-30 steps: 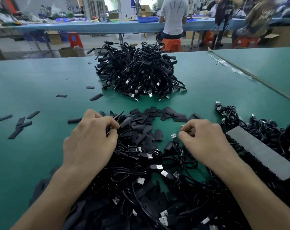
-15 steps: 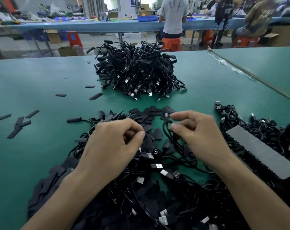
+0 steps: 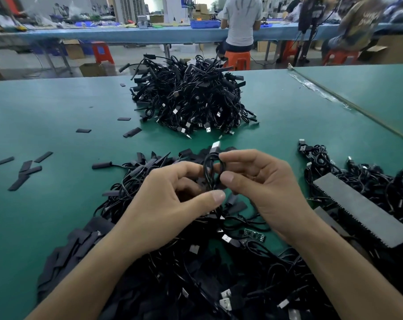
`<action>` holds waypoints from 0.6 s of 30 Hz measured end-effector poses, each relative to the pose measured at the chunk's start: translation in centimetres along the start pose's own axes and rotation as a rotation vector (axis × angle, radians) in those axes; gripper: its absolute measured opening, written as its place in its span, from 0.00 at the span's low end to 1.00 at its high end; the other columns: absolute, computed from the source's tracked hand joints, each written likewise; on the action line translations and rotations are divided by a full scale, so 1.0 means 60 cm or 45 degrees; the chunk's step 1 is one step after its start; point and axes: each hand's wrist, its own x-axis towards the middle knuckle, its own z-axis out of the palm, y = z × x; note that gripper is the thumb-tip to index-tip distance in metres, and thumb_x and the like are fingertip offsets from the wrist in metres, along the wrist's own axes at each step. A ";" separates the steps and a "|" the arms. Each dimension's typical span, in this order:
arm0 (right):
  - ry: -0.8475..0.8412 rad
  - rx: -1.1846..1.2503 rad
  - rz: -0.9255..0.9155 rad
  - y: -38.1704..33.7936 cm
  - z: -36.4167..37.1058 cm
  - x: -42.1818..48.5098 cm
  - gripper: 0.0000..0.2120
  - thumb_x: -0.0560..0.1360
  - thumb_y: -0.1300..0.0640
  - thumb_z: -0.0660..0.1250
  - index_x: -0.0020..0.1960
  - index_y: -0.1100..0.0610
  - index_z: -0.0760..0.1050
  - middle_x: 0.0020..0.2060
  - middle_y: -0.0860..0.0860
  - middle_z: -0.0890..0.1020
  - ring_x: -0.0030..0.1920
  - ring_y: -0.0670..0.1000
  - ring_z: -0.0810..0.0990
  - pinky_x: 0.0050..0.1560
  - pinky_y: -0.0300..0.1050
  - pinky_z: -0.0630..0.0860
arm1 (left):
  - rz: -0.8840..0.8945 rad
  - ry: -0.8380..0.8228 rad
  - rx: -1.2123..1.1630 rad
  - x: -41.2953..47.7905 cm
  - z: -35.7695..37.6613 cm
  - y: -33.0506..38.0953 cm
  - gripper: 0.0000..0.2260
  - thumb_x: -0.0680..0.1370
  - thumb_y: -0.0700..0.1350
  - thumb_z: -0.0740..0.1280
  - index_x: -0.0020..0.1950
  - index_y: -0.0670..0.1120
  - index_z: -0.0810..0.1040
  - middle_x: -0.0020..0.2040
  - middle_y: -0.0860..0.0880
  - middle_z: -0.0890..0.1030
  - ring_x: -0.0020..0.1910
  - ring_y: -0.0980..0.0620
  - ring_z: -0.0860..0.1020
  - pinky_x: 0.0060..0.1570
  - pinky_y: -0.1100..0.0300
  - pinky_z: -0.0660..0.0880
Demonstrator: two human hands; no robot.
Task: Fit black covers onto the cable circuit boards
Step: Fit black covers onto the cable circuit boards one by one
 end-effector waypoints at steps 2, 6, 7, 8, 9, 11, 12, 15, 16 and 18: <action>-0.079 0.006 0.017 0.001 0.000 -0.001 0.14 0.73 0.57 0.71 0.58 0.53 0.80 0.47 0.51 0.87 0.45 0.47 0.86 0.44 0.35 0.78 | -0.037 0.065 -0.004 0.004 -0.001 -0.006 0.10 0.72 0.55 0.75 0.52 0.59 0.81 0.36 0.50 0.85 0.36 0.54 0.83 0.40 0.61 0.79; -0.026 -0.289 0.175 0.012 -0.012 0.002 0.11 0.77 0.57 0.70 0.58 0.47 0.79 0.47 0.50 0.87 0.46 0.49 0.86 0.46 0.38 0.78 | -0.119 0.243 -0.145 0.013 -0.004 -0.018 0.04 0.75 0.44 0.73 0.48 0.51 0.80 0.35 0.48 0.85 0.33 0.55 0.82 0.38 0.62 0.75; -0.027 -0.421 0.205 0.017 -0.016 0.002 0.10 0.77 0.57 0.70 0.57 0.47 0.80 0.46 0.48 0.86 0.46 0.48 0.85 0.46 0.39 0.78 | -0.131 0.316 -0.192 0.015 -0.004 -0.020 0.04 0.76 0.42 0.71 0.48 0.49 0.79 0.35 0.49 0.85 0.31 0.56 0.82 0.35 0.65 0.75; -0.048 -0.544 0.221 0.021 -0.018 0.002 0.07 0.77 0.55 0.71 0.54 0.47 0.81 0.44 0.46 0.86 0.44 0.46 0.85 0.46 0.39 0.78 | -0.142 0.404 -0.249 0.018 -0.005 -0.021 0.04 0.77 0.40 0.70 0.48 0.48 0.77 0.34 0.51 0.84 0.30 0.56 0.81 0.31 0.65 0.75; -0.093 -0.631 0.231 0.022 -0.019 0.001 0.06 0.76 0.51 0.72 0.52 0.47 0.82 0.42 0.45 0.86 0.43 0.45 0.84 0.45 0.37 0.78 | -0.155 0.494 -0.313 0.020 -0.007 -0.022 0.04 0.78 0.38 0.68 0.47 0.47 0.76 0.32 0.52 0.83 0.29 0.56 0.80 0.28 0.66 0.74; -0.216 -0.734 0.269 0.025 -0.016 -0.003 0.09 0.72 0.44 0.73 0.49 0.46 0.83 0.40 0.43 0.85 0.40 0.43 0.83 0.41 0.35 0.77 | -0.175 0.620 -0.425 0.023 -0.011 -0.021 0.05 0.79 0.38 0.66 0.47 0.46 0.73 0.31 0.55 0.81 0.27 0.55 0.79 0.25 0.65 0.73; -0.268 -0.814 0.282 0.027 -0.016 -0.005 0.10 0.71 0.42 0.74 0.48 0.45 0.83 0.39 0.42 0.85 0.39 0.41 0.82 0.40 0.34 0.76 | -0.178 0.652 -0.459 0.023 -0.013 -0.020 0.05 0.79 0.38 0.66 0.47 0.46 0.73 0.31 0.55 0.80 0.27 0.55 0.79 0.25 0.64 0.74; -0.316 -1.111 0.257 0.035 -0.019 -0.005 0.06 0.71 0.43 0.75 0.46 0.41 0.81 0.43 0.43 0.80 0.44 0.40 0.78 0.46 0.36 0.74 | -0.184 0.666 -0.454 0.022 -0.019 -0.016 0.05 0.79 0.38 0.67 0.47 0.46 0.73 0.31 0.55 0.80 0.28 0.55 0.79 0.26 0.63 0.74; -0.323 -1.139 0.264 0.035 -0.020 -0.005 0.05 0.72 0.44 0.74 0.44 0.41 0.79 0.45 0.43 0.77 0.46 0.41 0.77 0.50 0.40 0.75 | -0.188 0.669 -0.413 0.022 -0.019 -0.015 0.05 0.78 0.39 0.68 0.46 0.47 0.73 0.30 0.54 0.80 0.29 0.55 0.78 0.26 0.63 0.73; -0.394 -1.159 0.276 0.036 -0.019 -0.004 0.05 0.74 0.45 0.73 0.43 0.40 0.77 0.49 0.41 0.74 0.52 0.44 0.75 0.58 0.46 0.74 | -0.185 0.727 -0.240 0.021 -0.018 -0.019 0.07 0.76 0.43 0.71 0.46 0.48 0.73 0.32 0.54 0.78 0.30 0.57 0.75 0.29 0.61 0.72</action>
